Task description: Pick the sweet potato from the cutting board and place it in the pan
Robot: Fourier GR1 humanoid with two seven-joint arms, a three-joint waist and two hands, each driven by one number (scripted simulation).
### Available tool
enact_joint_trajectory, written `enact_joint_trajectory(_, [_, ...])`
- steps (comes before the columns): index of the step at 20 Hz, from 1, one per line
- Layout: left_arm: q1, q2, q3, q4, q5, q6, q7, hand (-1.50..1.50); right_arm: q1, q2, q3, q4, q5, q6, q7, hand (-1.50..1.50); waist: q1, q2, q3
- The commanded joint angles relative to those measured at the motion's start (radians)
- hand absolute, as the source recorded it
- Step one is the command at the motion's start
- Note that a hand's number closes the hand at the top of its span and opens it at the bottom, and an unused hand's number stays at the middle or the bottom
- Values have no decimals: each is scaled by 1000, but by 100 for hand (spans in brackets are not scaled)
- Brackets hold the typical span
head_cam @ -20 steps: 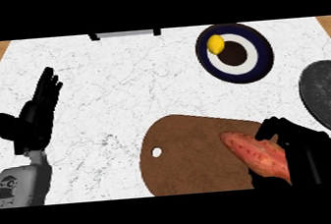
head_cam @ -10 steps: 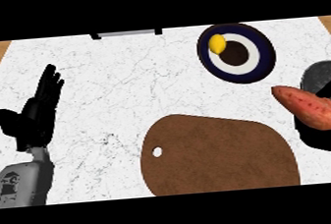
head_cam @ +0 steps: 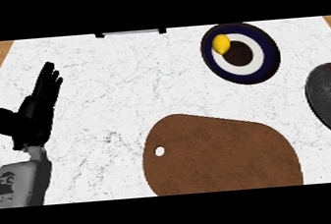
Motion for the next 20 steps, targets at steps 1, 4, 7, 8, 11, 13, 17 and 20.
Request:
enact_joint_trajectory(1, [-10,-5,-15,-25,-6,7,53,0,-76,-77,-61,327,39,-112,-172,150,13,3,1])
enact_joint_trajectory(4, [5,-38,-50,-28,-29,18,19,0,-173,-89,-63,558,64,-210,-272,150,20,5,1])
enact_joint_trajectory(7, [8,-28,-41,-22,-29,13,12,0,-274,-169,-120,760,28,-228,-375,150,29,9,2])
enact_joint_trajectory(8, [35,-29,-29,30,-17,-8,-58,0,-303,-139,-106,820,43,-275,-393,150,21,8,1])
enact_joint_trajectory(11, [-21,-40,-40,28,-34,18,-18,0,-334,-191,-135,975,28,-278,-501,150,25,12,3])
enact_joint_trajectory(13, [-53,-46,-39,26,-38,34,-5,0,-352,-139,-173,1012,-48,-220,-507,150,29,16,5])
enact_joint_trajectory(17, [-33,-25,-30,-10,-11,0,4,0,-362,-163,-181,1121,-90,16,-490,-150,41,16,7])
enact_joint_trajectory(20, [-32,-30,-34,-8,-14,3,23,0,-408,-205,-194,1199,-98,70,-530,-150,38,15,6])
